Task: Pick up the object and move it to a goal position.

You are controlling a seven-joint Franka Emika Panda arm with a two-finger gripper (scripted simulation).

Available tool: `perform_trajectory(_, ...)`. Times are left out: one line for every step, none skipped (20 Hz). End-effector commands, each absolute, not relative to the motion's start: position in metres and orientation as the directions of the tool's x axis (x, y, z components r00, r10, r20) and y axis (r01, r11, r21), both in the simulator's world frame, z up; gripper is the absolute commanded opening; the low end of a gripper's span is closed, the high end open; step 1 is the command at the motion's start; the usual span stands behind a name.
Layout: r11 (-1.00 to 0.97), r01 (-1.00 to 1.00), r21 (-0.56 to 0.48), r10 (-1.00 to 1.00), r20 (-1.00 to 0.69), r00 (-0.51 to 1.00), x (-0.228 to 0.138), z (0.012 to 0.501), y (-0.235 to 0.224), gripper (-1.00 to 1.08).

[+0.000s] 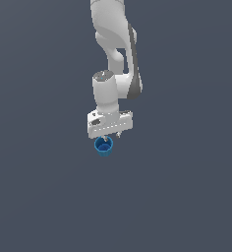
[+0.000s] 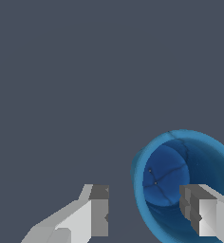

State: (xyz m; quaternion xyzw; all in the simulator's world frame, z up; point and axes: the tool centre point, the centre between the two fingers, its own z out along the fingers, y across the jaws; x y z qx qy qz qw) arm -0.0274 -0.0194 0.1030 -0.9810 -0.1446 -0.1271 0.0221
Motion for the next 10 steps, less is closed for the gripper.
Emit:
perform_trajectory(-0.954,0.301,0.001,0.290,0.270,0.918,-0.0283,0.1020,-0.0206,0.28)
perform_trajectory(-0.953,0.304,0.004,0.293,0.274,0.916,-0.0286,0.1017,-0.0209,0.28)
perform_trajectory(-0.952,0.306,0.006,0.296,0.276,0.914,-0.0289,0.1014,-0.0212,0.28)
perform_trajectory(-0.951,0.308,0.007,0.298,0.279,0.913,-0.0291,0.1012,-0.0214,0.28)
perform_trajectory(-0.951,0.309,0.008,0.299,0.280,0.912,-0.0292,0.1011,-0.0216,0.28)
perform_trajectory(-0.951,0.310,0.009,0.300,0.281,0.912,-0.0293,0.1010,-0.0217,0.28)
perform_trajectory(-0.951,0.310,0.009,0.300,0.281,0.912,-0.0293,0.1007,-0.0219,0.28)
perform_trajectory(-0.951,0.308,0.007,0.298,0.279,0.913,-0.0293,0.1010,-0.0217,0.28)
perform_trajectory(-0.951,0.308,0.007,0.298,0.279,0.913,-0.0292,0.1007,-0.0217,0.28)
perform_trajectory(-0.951,0.308,0.007,0.298,0.279,0.913,-0.0290,0.0999,-0.0216,0.28)
